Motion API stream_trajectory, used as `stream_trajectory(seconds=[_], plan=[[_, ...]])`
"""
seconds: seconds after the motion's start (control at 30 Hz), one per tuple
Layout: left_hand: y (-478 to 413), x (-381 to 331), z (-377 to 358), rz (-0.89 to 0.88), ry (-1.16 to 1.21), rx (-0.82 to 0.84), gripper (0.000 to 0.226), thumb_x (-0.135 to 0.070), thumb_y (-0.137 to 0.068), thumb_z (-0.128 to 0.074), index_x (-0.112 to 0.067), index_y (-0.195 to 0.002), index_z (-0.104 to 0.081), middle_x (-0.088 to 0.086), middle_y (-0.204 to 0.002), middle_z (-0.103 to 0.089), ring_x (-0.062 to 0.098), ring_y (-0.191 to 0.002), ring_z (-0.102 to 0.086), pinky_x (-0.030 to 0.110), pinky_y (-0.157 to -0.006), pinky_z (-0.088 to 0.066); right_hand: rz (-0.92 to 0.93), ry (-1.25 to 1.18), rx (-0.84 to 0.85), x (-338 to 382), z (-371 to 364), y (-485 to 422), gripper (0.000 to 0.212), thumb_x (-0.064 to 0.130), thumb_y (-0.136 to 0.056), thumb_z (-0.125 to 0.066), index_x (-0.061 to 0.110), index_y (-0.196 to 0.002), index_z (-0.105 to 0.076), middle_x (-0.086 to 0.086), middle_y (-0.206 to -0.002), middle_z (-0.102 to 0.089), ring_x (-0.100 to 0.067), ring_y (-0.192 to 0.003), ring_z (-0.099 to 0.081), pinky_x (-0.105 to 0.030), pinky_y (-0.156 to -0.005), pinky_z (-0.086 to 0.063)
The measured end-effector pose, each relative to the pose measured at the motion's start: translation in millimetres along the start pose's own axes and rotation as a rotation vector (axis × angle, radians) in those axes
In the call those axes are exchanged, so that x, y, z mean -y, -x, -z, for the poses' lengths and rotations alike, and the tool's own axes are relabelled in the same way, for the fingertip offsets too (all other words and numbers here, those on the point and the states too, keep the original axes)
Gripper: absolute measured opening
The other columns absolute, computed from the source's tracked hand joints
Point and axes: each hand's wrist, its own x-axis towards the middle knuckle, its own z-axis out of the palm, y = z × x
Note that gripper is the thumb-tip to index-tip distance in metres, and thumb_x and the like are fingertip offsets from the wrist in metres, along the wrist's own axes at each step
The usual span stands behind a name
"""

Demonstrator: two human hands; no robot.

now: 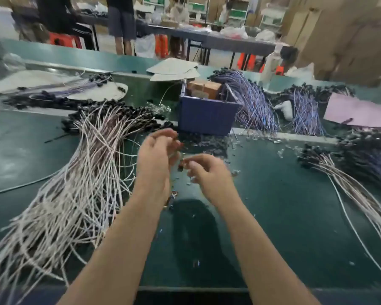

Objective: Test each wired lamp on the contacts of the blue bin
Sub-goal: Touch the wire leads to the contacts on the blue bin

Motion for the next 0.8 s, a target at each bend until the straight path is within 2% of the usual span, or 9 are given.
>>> stream_trajectory(seconds=[0.1, 0.2, 0.27, 0.37, 0.5, 0.57, 0.67, 0.73, 0.8], plan=[[-33.9, -17.0, 16.7, -0.156, 0.014, -0.281, 0.023, -0.001, -0.091, -0.042, -0.02, -0.085, -0.054, -0.003, -0.079, -0.054, 0.006, -0.067, -0.05, 0.017, -0.06, -0.042, 0.066, 0.129, -0.059, 3.9, -37.5, -38.5, 0.02, 0.011, -0.093, -0.051, 0.01, -0.103, -0.069, -0.003, -0.089, -0.069, -0.015, -0.082, -0.062, -0.022, -0.075, -0.046], [-64.8, -30.4, 36.3, -0.208, 0.063, -0.484, 0.017, -0.002, -0.09, -0.04, -0.015, -0.087, -0.05, 0.0, -0.079, -0.051, 0.008, -0.065, -0.045, 0.019, -0.059, -0.038, 0.098, 0.117, -0.011, 12.6, -84.6, -68.6, 0.024, 0.011, -0.094, -0.049, 0.011, -0.111, -0.067, -0.007, -0.099, -0.071, -0.017, -0.086, -0.063, -0.014, -0.064, -0.04], [-77.7, -32.2, 43.4, -0.184, 0.071, -0.537, 0.011, -0.004, -0.09, -0.04, -0.011, -0.094, -0.049, 0.002, -0.081, -0.049, 0.01, -0.064, -0.043, 0.021, -0.06, -0.036, 0.105, 0.109, 0.05, 15.8, -110.5, -81.1, 0.028, 0.011, -0.095, -0.047, 0.015, -0.116, -0.065, -0.008, -0.102, -0.071, -0.02, -0.09, -0.063, -0.021, -0.07, -0.044], [-93.3, -33.0, 47.8, -0.099, 0.109, -0.598, 0.007, -0.007, -0.092, -0.04, -0.007, -0.096, -0.046, 0.002, -0.075, -0.047, 0.011, -0.057, -0.039, 0.02, -0.049, -0.033, 0.107, 0.183, 0.146, 15.1, -135.3, -96.4, 0.032, 0.015, -0.094, -0.048, 0.017, -0.123, -0.062, -0.009, -0.12, -0.064, -0.023, -0.11, -0.057, -0.032, -0.09, -0.044], [-99.6, -31.1, 49.0, -0.068, 0.098, -0.618, 0.007, -0.01, -0.094, -0.039, -0.008, -0.093, -0.046, 0.003, -0.077, -0.047, 0.014, -0.06, -0.041, 0.023, -0.053, -0.035, 0.059, 0.269, 0.224, 15.9, -143.0, -115.1, 0.033, 0.021, -0.095, -0.051, 0.022, -0.126, -0.06, -0.006, -0.126, -0.061, -0.023, -0.115, -0.055, -0.04, -0.095, -0.045], [-100.4, -31.1, 47.1, -0.083, 0.114, -0.631, 0.007, -0.01, -0.094, -0.04, -0.008, -0.093, -0.046, 0.003, -0.077, -0.046, 0.013, -0.06, -0.04, 0.023, -0.054, -0.035, 0.027, 0.222, 0.211, 17.7, -144.6, -119.4, 0.029, 0.014, -0.092, -0.054, 0.016, -0.12, -0.064, -0.007, -0.118, -0.066, -0.024, -0.11, -0.058, -0.042, -0.095, -0.047], [-103.1, -28.4, 43.5, -0.123, 0.118, -0.648, 0.006, -0.009, -0.093, -0.04, -0.009, -0.092, -0.046, 0.001, -0.075, -0.044, 0.011, -0.061, -0.038, 0.023, -0.056, -0.033, -0.166, -0.142, 0.063, 20.1, -142.1, -120.6, 0.018, 0.007, -0.088, -0.06, 0.003, -0.103, -0.068, -0.015, -0.103, -0.07, -0.025, -0.093, -0.063, -0.04, -0.09, -0.052], [-103.0, -24.1, 40.4, -0.157, 0.088, -0.643, 0.006, -0.008, -0.093, -0.041, -0.01, -0.093, -0.046, 0.001, -0.08, -0.045, 0.012, -0.066, -0.04, 0.023, -0.061, -0.035, -0.328, -0.417, -0.002, 20.9, -138.1, -120.8, 0.012, 0.007, -0.087, -0.063, -0.003, -0.095, -0.065, -0.017, -0.088, -0.067, -0.023, -0.074, -0.06, -0.036, -0.074, -0.053], [-100.7, -19.0, 36.2, -0.184, 0.062, -0.624, 0.01, -0.007, -0.092, -0.041, -0.009, -0.097, -0.049, 0.005, -0.09, -0.05, 0.014, -0.077, -0.045, 0.028, -0.07, -0.04, -0.465, -0.609, -0.023, 20.2, -134.5, -121.6, 0.015, 0.009, -0.089, -0.063, -0.002, -0.079, -0.062, -0.01, -0.063, -0.061, -0.015, -0.049, -0.053, -0.024, -0.05, -0.047]])
